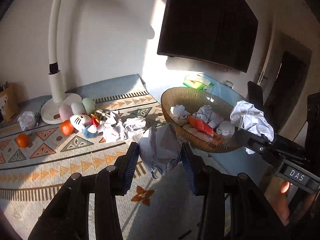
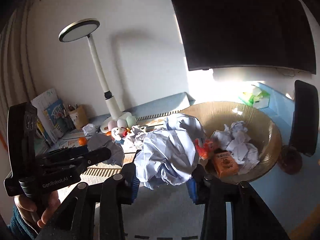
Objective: Organize objects
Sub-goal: 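Carry both paper balls into the amber bowl and open both tools, then move both tools back over the desk toward the orange and paper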
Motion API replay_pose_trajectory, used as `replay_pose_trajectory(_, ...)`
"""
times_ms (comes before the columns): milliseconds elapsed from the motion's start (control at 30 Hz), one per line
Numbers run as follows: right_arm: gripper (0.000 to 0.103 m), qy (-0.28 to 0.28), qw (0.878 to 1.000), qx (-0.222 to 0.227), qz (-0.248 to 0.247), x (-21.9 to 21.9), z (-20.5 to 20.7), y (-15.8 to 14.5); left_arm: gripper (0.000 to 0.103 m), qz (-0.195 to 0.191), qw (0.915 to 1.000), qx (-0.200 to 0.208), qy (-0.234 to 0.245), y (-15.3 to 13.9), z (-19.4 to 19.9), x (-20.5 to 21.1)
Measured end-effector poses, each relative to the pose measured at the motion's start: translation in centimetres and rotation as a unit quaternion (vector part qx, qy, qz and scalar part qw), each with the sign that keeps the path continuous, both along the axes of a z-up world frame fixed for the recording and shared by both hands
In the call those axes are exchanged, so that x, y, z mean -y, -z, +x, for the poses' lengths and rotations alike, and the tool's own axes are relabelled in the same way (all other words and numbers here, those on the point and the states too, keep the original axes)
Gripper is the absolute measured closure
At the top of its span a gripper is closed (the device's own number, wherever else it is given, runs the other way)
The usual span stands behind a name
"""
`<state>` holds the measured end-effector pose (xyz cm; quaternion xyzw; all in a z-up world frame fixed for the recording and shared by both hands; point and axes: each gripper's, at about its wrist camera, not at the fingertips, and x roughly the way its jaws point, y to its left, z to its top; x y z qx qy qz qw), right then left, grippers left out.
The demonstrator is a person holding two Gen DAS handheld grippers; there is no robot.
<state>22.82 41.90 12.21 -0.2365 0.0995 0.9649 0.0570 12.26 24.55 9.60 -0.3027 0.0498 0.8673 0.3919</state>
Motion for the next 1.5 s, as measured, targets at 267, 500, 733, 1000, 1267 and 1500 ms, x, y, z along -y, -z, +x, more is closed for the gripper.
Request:
replay_pose_trajectory(267,0.047,0.104,0.992,0.029,0.061,-6.3,-3.9,-0.3,0.049,-0.027,0.9969,-0.069,0.027,0.0,-1.4,-10.9)
replay_pose_trajectory(500,0.039,0.151,0.986,0.034,0.064,-9.0,-3.6,1.0,0.019,-0.06,0.9949,-0.079,-0.02,1.9,-2.6,-11.4)
replay_pose_trajectory(733,0.036,0.154,0.987,0.02,0.041,-7.8,-7.7,1.5,0.019,-0.097,0.9871,-0.077,-0.101,2.9,-2.0,-6.5)
replay_pose_trajectory(1000,0.036,0.165,0.979,0.008,0.12,-4.8,-11.0,1.5,0.019,-0.112,0.9801,-0.04,-0.159,4.7,-3.6,-0.8)
replay_pose_trajectory(1267,0.036,0.163,0.972,0.025,0.169,-5.0,-14.7,2.1,0.019,-0.1,0.9796,-0.018,-0.173,5.2,-4.2,1.5)
replay_pose_trajectory(1500,0.035,0.06,0.994,0.064,0.059,-0.3,-12.8,0.1,0.019,-0.099,0.9772,-0.003,-0.188,5.4,-4.3,4.3)
